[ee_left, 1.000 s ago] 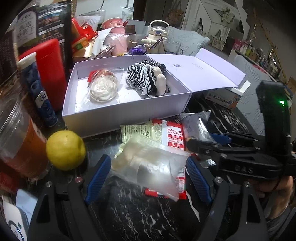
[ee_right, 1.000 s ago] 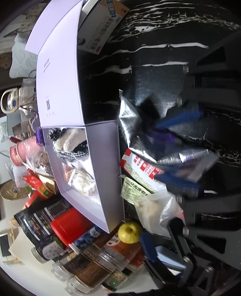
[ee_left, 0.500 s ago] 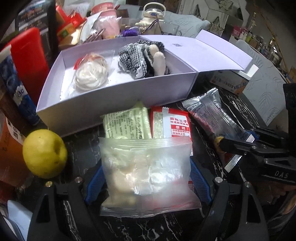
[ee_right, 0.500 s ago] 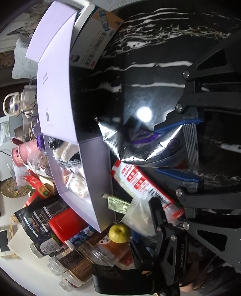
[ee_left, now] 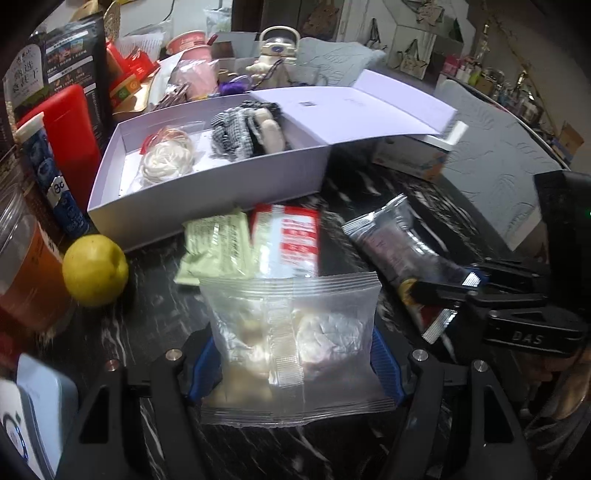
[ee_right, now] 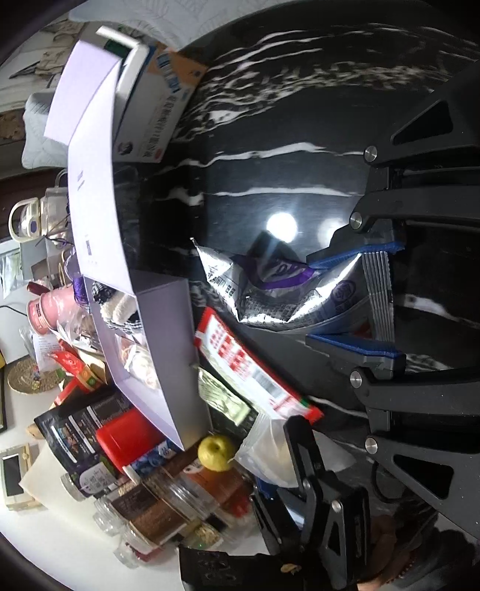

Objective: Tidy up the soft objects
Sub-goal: 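Grasp the clear zip bag with the left tool while the right tool grasps the silver packet, then lift the zip bag with the left tool while the right tool lifts the silver packet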

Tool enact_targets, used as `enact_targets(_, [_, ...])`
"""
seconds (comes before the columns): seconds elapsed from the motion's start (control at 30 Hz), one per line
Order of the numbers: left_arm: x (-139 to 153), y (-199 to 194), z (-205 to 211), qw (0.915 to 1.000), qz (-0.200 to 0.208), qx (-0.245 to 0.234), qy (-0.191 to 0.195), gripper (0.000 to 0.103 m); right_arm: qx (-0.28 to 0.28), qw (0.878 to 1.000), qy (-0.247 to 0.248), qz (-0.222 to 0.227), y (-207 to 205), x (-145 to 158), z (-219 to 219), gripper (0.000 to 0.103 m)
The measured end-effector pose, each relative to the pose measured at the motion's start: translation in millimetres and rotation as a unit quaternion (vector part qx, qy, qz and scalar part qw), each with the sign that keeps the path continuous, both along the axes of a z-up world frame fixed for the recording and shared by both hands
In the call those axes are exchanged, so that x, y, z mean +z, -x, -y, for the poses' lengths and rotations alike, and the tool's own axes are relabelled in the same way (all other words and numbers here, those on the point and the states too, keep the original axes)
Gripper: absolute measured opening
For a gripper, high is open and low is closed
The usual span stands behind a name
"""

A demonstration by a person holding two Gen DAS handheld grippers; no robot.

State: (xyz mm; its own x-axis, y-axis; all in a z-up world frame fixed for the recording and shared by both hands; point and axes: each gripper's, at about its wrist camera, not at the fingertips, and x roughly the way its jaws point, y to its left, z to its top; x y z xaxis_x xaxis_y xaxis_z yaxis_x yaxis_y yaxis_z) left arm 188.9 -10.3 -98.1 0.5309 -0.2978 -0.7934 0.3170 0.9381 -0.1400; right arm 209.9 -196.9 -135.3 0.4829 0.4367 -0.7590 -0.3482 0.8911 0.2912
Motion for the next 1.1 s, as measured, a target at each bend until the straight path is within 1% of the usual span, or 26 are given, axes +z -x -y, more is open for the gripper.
enact_targets(0.2, [3.9, 27.1, 12.9, 0.9999, 0.005, -0.015, -0.003, 0.071, -0.005, 1.000, -0.006, 0.000, 31.2, 3.4, 11.5, 0.035])
enact_targets(0.33, [-4.4, 40.7, 19.2, 0.9997, -0.015, -0.021, 0.004, 0.071, -0.008, 1.000, -0.007, -0.004, 53.3, 3.3, 19.5, 0.035])
enact_targets(0.57, [-14.0, 56.1, 25.4, 0.9994, -0.020, -0.026, -0.014, 0.071, -0.011, 1.000, 0.012, -0.005, 82.8, 2.3, 25.6, 0.035])
enact_targets(0.67, [-22.9, 54.7, 26.2, 0.9990, -0.034, -0.020, -0.022, 0.071, -0.016, 1.000, 0.023, -0.002, 87.1, 2.7, 25.0, 0.037])
enact_targets(0.73, [-24.9, 56.5, 27.4, 0.9992, -0.025, -0.015, -0.027, 0.071, -0.017, 0.999, 0.044, 0.008, 88.6, 3.3, 22.5, 0.046])
enact_targets(0.77, [-26.3, 56.4, 28.5, 0.9991, -0.025, -0.012, -0.032, 0.071, -0.021, 0.998, 0.060, 0.017, 88.8, 4.1, 20.1, 0.048])
enact_targets(0.8, [-26.8, 57.4, 29.9, 0.9990, -0.021, -0.010, -0.037, 0.071, -0.024, 0.997, 0.068, 0.020, 88.4, 4.1, 18.6, 0.052])
enact_targets(0.93, [-28.8, 60.7, 35.4, 0.9982, -0.008, 0.003, -0.059, 0.071, -0.033, 0.996, 0.075, 0.023, 81.6, 2.8, 17.1, 0.062])
enact_targets(1.0, [-29.4, 61.7, 36.1, 0.9980, -0.007, 0.008, -0.062, 0.075, -0.037, 0.996, 0.080, 0.026, 77.3, 1.7, 16.0, 0.067])
enact_targets(1.1, [-29.7, 61.7, 34.2, 0.9979, -0.010, 0.013, -0.063, 0.079, -0.038, 0.995, 0.090, 0.026, 72.4, 0.0, 13.4, 0.068])
